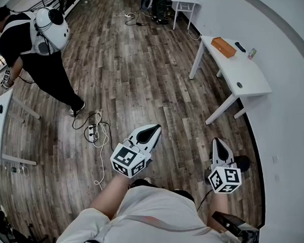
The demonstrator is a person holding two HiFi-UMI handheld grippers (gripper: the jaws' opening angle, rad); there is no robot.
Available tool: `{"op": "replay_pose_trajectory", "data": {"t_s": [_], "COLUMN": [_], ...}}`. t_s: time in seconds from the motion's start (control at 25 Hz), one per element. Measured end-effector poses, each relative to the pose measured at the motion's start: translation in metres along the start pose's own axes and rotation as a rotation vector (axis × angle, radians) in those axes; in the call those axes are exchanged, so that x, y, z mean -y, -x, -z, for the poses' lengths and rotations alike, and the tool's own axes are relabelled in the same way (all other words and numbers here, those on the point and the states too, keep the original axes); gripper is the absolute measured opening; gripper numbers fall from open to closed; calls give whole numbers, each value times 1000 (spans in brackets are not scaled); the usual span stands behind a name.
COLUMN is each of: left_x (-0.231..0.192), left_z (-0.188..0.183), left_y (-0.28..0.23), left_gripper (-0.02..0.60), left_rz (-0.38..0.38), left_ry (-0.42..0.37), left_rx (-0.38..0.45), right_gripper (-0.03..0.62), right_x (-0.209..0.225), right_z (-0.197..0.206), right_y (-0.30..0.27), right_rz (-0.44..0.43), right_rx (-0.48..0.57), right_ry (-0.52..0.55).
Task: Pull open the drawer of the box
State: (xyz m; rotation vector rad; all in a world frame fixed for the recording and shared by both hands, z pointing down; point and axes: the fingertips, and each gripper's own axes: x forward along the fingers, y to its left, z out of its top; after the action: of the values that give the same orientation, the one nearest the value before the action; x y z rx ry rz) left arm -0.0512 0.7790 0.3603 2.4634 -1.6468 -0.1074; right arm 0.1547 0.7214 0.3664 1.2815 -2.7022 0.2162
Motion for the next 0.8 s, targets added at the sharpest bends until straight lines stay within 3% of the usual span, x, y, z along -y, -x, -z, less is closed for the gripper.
{"op": "replay_pose_trajectory", "data": {"t_s": [0.28,0.8], "left_x": [-57,-127], "left_z": [0,-8], "left_y": [-3,-90], "left_gripper": [9,9], "left_rz": [-1,-36], "left_ry": [0,4], "left_rx": [-6,-13], "right_gripper": [3,3], "right_x": [-24,20], "right_z": [-3,-17], "right_y": [-50,-166], "right_rz": [8,-43], "right_rx": [5,-2], "right_ry": [11,-3]}}
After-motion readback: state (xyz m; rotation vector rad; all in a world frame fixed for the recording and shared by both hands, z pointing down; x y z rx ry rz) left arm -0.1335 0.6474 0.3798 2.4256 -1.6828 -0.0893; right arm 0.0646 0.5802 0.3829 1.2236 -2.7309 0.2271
